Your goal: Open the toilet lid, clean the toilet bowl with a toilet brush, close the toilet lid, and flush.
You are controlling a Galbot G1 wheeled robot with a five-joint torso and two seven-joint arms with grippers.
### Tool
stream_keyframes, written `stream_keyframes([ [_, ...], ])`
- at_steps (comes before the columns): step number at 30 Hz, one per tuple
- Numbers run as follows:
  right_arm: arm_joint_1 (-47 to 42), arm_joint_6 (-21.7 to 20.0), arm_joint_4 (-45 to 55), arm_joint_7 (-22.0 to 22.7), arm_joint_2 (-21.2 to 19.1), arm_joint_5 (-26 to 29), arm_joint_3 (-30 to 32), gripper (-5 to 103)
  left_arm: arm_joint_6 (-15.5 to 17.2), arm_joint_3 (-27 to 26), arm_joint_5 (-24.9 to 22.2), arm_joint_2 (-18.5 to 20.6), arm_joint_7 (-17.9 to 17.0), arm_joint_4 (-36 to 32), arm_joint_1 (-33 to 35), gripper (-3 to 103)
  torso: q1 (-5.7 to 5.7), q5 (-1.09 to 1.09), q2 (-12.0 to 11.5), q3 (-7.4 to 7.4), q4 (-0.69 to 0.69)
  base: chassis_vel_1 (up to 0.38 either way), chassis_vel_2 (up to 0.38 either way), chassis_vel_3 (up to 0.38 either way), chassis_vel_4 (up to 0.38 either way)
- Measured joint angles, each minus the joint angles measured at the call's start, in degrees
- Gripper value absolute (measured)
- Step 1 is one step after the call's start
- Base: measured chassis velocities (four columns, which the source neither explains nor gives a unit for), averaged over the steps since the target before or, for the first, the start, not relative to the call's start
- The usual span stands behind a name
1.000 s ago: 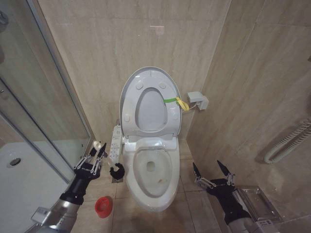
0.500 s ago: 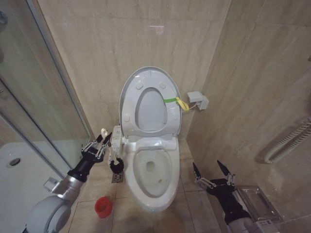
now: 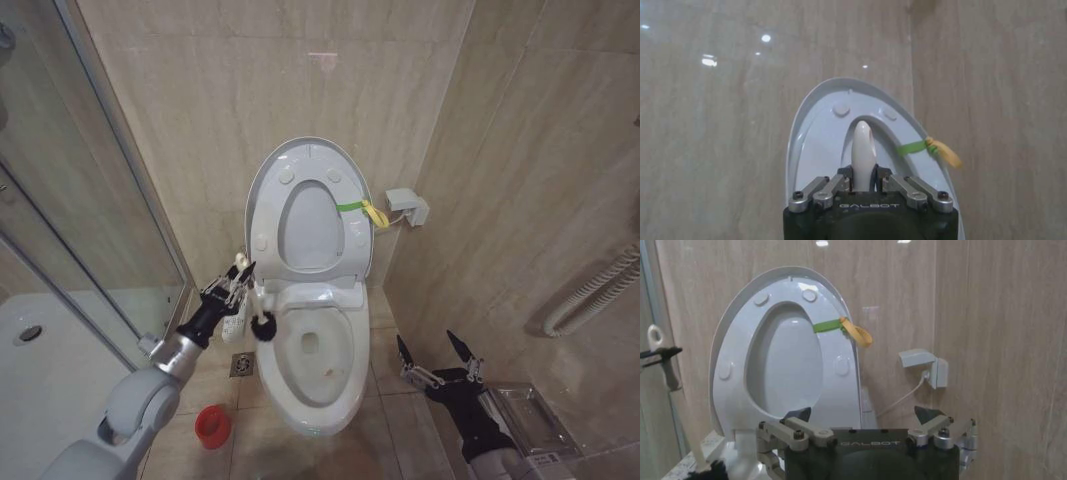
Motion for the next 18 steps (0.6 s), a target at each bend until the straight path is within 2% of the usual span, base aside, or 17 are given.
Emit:
stream_keyframes([
  [7, 0.0, 0.0, 0.0, 0.0, 0.0, 0.0, 0.0, 100, 0.5, 3.9, -2.0, 2.3, -0.1, 1.1, -5.8, 21, 0.0, 0.01, 0.0, 0.0, 0.01, 0.0, 0.0, 0.0, 0.0],
  [18, 0.0, 0.0, 0.0, 0.0, 0.0, 0.0, 0.0, 100, -0.3, 12.5, -3.1, 0.4, 0.6, 5.2, -10.6, 21, 0.0, 0.01, 0.0, 0.0, 0.01, 0.0, 0.0, 0.0, 0.0],
])
